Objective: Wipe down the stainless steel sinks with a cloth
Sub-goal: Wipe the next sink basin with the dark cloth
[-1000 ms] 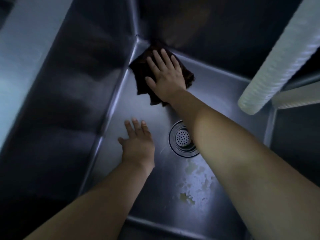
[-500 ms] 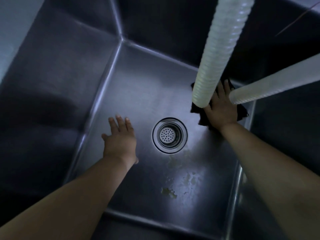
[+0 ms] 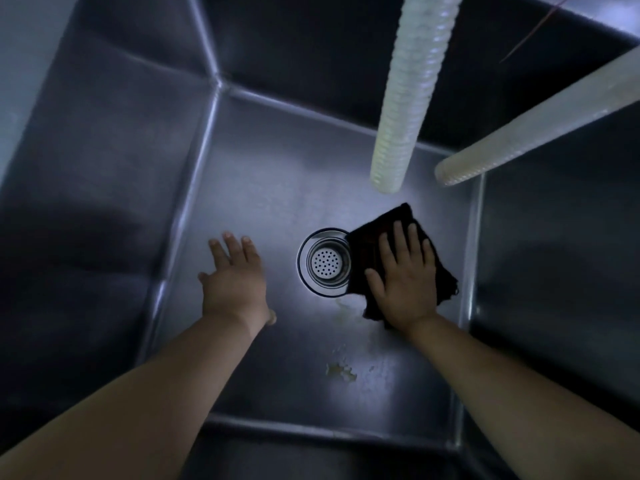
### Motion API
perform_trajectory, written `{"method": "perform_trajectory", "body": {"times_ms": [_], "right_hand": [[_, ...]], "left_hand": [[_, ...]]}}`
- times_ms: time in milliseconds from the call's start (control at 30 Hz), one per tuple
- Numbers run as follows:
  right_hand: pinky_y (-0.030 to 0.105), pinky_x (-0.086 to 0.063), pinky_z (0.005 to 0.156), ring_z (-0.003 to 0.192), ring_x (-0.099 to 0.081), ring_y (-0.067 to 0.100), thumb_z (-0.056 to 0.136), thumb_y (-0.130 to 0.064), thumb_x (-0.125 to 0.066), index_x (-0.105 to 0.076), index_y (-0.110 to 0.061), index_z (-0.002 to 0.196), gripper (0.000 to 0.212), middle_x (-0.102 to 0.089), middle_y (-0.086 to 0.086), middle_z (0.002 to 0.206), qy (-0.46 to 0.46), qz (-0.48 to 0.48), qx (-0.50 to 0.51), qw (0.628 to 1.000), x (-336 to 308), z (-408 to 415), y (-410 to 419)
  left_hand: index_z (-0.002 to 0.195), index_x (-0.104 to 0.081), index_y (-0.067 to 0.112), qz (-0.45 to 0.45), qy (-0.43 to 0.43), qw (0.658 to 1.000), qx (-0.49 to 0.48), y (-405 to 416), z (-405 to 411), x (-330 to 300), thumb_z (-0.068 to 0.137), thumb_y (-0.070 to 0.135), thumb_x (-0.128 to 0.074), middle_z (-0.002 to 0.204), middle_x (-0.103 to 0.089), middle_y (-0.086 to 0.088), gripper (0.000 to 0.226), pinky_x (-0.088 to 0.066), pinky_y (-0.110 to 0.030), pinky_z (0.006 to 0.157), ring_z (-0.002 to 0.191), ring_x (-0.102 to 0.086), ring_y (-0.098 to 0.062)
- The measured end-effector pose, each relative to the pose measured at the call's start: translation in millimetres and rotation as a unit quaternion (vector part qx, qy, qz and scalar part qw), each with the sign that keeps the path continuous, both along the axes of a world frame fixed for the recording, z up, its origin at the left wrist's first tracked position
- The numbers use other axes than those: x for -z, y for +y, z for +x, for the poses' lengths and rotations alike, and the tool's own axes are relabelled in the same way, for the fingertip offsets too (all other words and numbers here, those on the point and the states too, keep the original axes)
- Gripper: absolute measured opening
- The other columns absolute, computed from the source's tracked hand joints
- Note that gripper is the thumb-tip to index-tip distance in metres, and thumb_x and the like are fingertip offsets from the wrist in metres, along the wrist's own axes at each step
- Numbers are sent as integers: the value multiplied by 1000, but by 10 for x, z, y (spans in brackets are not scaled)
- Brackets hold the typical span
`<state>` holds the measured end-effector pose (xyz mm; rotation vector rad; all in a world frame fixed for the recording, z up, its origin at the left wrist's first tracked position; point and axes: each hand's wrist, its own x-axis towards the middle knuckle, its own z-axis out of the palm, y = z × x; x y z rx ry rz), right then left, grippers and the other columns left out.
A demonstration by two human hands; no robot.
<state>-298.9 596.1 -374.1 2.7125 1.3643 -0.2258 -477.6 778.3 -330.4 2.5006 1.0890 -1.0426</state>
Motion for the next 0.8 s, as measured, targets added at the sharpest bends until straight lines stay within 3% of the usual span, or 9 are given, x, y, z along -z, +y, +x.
{"method": "perform_trajectory", "body": {"times_ms": [233, 400, 500, 633, 800], "right_hand": [[52, -16, 112, 141, -24, 39, 86, -49, -39, -46, -12, 139, 64, -31, 17, 151, 23, -11, -62, 998, -16, -725, -173], [52, -17, 114, 142, -23, 34, 85, -49, -44, -46, -14, 139, 65, -30, 13, 153, 50, -3, -117, 992, -20, -1116, 58], [51, -20, 116, 143, -24, 30, 86, -51, -44, -44, -15, 140, 65, -29, 12, 153, 68, 12, -139, 988, 7, -1159, 333], [48, -12, 118, 146, -13, 28, 88, -49, -45, -34, -13, 145, 68, -21, 12, 156, 93, 36, -144, 985, 86, -973, 710], [44, 6, 119, 147, 5, 27, 93, -51, -30, -15, -12, 150, 71, -3, 11, 159, 76, 23, -41, 996, 135, -689, 972]], "left_hand": [[147, 13, 3, -12, -24, 1000, -2, -3, -71, -56, 68, 54, -75, 155, 12, -22, 128, -37, -49, 104, 143, 5, -42], [150, 0, 11, -73, -93, 990, -82, 126, -148, -127, 87, 25, -62, 159, 9, -10, 89, -29, -44, 110, 146, 4, -28], [148, -17, 8, -51, -162, 974, -148, 197, -234, -176, 91, 14, -53, 158, -8, -10, 68, -31, -41, 109, 143, -16, -27], [138, -37, 8, 21, -210, 964, -164, 209, -327, -159, 90, 4, -46, 150, -32, -13, 49, -34, -41, 104, 133, -33, -32], [147, -28, 10, 37, -206, 969, -135, 164, -409, -75, 91, 6, -43, 155, -24, -10, 57, -24, -36, 112, 139, -26, -28]]}}
